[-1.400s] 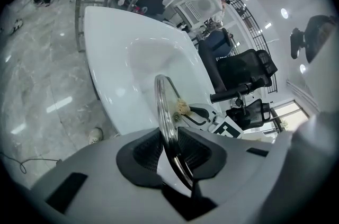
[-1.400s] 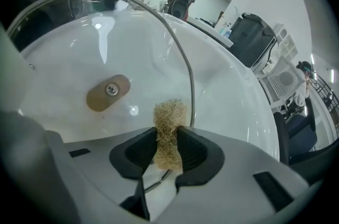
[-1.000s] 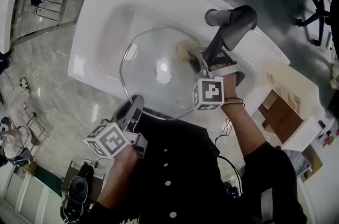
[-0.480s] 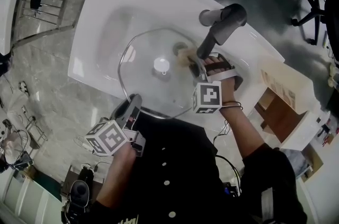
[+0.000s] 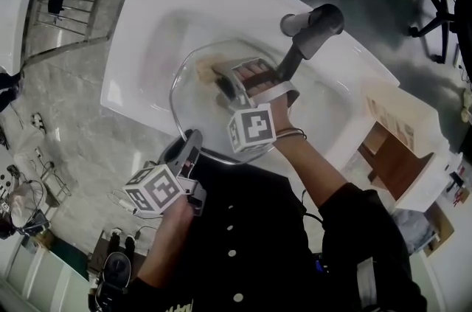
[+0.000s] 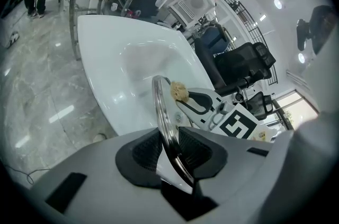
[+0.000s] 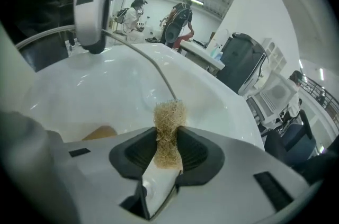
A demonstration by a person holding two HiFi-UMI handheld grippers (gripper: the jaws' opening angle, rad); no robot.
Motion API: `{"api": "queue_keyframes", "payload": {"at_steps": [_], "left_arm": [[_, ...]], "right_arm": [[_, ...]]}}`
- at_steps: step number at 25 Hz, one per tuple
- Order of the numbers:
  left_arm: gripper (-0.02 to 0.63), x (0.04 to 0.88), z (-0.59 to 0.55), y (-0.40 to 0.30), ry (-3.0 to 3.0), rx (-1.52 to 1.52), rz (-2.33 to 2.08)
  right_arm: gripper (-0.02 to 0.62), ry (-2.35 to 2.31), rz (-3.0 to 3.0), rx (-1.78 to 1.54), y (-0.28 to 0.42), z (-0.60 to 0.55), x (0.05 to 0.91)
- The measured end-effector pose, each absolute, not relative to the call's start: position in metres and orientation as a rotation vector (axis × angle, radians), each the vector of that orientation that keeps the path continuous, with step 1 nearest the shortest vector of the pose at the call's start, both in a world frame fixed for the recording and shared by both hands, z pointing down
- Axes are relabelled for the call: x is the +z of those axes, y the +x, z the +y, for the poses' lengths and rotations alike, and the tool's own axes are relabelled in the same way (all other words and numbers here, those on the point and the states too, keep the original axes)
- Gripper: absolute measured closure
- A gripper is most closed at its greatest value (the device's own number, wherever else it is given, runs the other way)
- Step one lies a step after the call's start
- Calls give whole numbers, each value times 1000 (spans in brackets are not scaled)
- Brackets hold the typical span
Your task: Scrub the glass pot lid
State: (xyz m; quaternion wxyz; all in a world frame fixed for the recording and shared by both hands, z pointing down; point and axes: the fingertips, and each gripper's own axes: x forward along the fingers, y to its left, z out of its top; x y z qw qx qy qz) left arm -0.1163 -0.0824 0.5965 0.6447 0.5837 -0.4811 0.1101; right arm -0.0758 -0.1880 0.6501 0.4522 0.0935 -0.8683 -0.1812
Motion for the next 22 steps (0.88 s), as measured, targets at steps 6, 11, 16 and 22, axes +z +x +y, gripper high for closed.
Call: {"api": "queue_keyframes", "payload": {"at_steps": [6, 11, 16, 22], "left_arm": [[486, 597, -82, -116, 1346, 287, -1081], [480, 597, -81, -117, 1362, 323, -1079], [480, 598, -80, -116, 1356, 317, -1079], [479, 598, -81, -116, 1370, 320, -1076]], "right_arm": [[465, 203, -2123, -580, -98, -191, 655], [463, 183, -2139, -567, -105, -191, 653], [465, 98, -2103, -548, -94, -184, 658], [466, 40, -2063, -512, -68, -169, 665]]}}
